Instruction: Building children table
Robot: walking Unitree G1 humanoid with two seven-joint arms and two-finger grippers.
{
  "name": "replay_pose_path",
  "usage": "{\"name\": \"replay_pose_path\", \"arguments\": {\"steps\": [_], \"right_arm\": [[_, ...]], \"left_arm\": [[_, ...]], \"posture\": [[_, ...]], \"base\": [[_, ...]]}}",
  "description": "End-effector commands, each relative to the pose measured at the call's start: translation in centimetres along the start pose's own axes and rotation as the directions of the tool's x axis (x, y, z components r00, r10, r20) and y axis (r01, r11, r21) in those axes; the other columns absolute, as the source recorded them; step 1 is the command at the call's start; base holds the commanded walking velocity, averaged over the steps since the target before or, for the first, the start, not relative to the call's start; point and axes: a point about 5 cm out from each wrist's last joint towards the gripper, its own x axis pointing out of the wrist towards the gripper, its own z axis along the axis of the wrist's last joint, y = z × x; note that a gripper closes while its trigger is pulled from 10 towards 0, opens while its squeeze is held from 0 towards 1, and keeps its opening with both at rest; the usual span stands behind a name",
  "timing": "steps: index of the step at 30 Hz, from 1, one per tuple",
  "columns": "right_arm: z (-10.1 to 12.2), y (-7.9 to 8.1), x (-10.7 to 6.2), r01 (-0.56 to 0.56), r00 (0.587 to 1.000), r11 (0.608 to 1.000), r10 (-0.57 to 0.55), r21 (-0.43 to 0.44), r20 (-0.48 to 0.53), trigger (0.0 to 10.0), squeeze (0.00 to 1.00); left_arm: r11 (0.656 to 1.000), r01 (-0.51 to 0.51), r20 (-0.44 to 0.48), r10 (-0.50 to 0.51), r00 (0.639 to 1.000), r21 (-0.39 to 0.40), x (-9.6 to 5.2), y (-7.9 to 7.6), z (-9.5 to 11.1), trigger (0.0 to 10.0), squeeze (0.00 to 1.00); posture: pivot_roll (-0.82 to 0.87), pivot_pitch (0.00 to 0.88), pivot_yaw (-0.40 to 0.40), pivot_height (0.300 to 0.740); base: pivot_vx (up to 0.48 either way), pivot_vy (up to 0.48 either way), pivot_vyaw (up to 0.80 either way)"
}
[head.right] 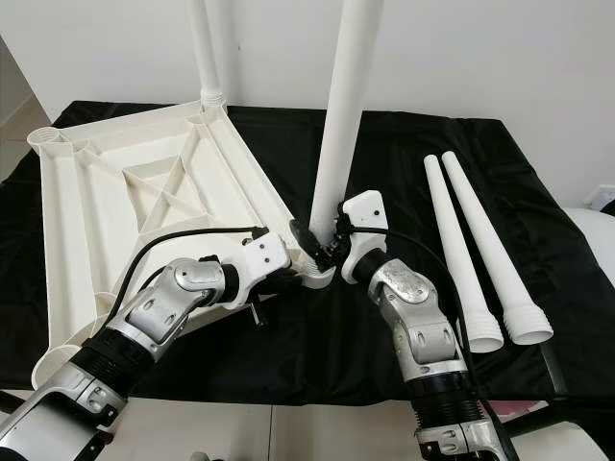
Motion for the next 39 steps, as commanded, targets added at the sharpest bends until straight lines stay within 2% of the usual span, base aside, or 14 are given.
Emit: {"name": "replay_pose_path", "arguments": {"steps": [1,8,10,11,19,22,23,28,30,31,33,36,38,39], "right_arm": [[0.5,-0.2,-0.1,-0.015,1.000,1.000,0.014,0.013,0.014,0.0,0.00],[0.5,0.0,-0.2,-0.047,0.999,0.998,0.047,0.030,0.004,0.0,0.00],[0.1,0.0,-0.2,-0.030,0.999,0.999,0.030,0.019,-0.024,0.0,0.00],[-1.0,0.4,0.0,0.009,0.997,1.000,-0.008,0.008,-0.077,0.0,0.00],[-3.5,2.7,0.4,0.097,0.980,0.995,-0.101,-0.030,-0.169,0.0,0.00],[-3.9,2.8,0.4,0.123,0.974,0.992,-0.127,-0.036,-0.187,0.0,0.00],[-4.7,2.6,0.3,0.204,0.950,0.978,-0.209,-0.047,-0.234,0.0,0.00],[-5.6,2.3,0.2,0.301,0.909,0.951,-0.307,-0.067,-0.283,0.0,0.00],[-6.2,1.9,-0.1,0.408,0.854,0.910,-0.410,-0.076,-0.320,0.0,0.00],[-6.2,1.9,-0.1,0.408,0.854,0.910,-0.410,-0.076,-0.320,0.0,0.00],[-6.5,1.6,-0.3,0.512,0.800,0.856,-0.507,-0.075,-0.322,0.0,0.00],[-6.5,1.5,-0.4,0.547,0.780,0.834,-0.540,-0.073,-0.316,0.0,0.00],[-6.4,2.1,-0.4,0.561,0.788,0.827,-0.541,-0.019,-0.292,0.0,0.00],[-6.4,2.5,-0.3,0.548,0.803,0.836,-0.526,0.002,-0.282,0.0,0.00]], "left_arm": [[0.998,0.068,-0.075,-0.069,0.995,-0.020,0.1,-1.2,-2.1,0.0,0.00],[0.997,0.072,-0.072,-0.073,0.995,-0.021,0.0,-1.3,-2.1,0.0,0.00],[0.997,0.071,-0.071,-0.073,0.995,-0.021,0.0,-1.3,-2.1,0.0,0.00],[0.997,0.071,-0.071,-0.072,0.995,-0.023,0.0,-1.3,-2.1,0.0,0.00],[0.997,0.067,-0.072,-0.069,0.995,-0.027,0.0,-1.3,-2.1,0.0,0.00],[0.997,0.067,-0.071,-0.069,0.995,-0.027,0.0,-1.3,-2.1,0.0,0.00],[0.997,0.067,-0.071,-0.069,0.995,-0.028,0.0,-1.3,-2.1,0.0,0.00],[0.998,0.064,-0.071,-0.066,0.995,-0.028,0.0,-1.2,-2.1,0.0,0.00],[0.998,0.064,-0.070,-0.066,0.995,-0.028,0.1,-1.2,-2.0,0.0,0.00],[0.998,0.064,-0.070,-0.066,0.995,-0.028,0.1,-1.2,-2.0,0.0,0.00],[0.997,0.065,-0.069,-0.067,0.995,-0.028,0.1,-1.2,-2.0,0.0,0.00],[0.998,0.064,-0.069,-0.066,0.995,-0.027,0.1,-1.2,-2.0,0.0,0.00],[0.998,0.064,-0.068,-0.065,0.996,-0.027,0.1,-1.1,-2.0,0.0,0.00],[0.998,0.062,-0.069,-0.064,0.996,-0.027,0.1,-1.1,-2.0,0.0,0.00]], "posture": [[0.06,0.118,-0.011,0.740],[0.05,0.118,-0.012,0.740],[0.05,0.119,-0.012,0.740],[0.05,0.122,-0.012,0.740],[0.05,0.128,-0.011,0.740],[0.05,0.128,-0.011,0.740],[0.05,0.131,-0.012,0.740],[0.05,0.132,-0.011,0.740],[0.05,0.133,-0.009,0.740],[0.05,0.133,-0.009,0.740],[0.05,0.135,-0.010,0.740],[0.05,0.134,-0.010,0.740],[0.05,0.135,-0.012,0.740],[0.05,0.136,-0.011,0.740]], "base": [[0.000,0.000,0.00],[0.000,0.000,0.00],[0.000,0.000,0.00],[0.000,0.000,0.00],[0.000,0.000,0.00],[0.000,0.000,0.00],[0.000,0.000,0.00],[0.000,0.000,0.00],[0.000,0.000,0.00],[0.000,0.000,0.00],[0.000,0.000,0.00],[0.000,0.000,0.00],[0.000,0.000,0.00],[0.000,0.000,0.00]]}}
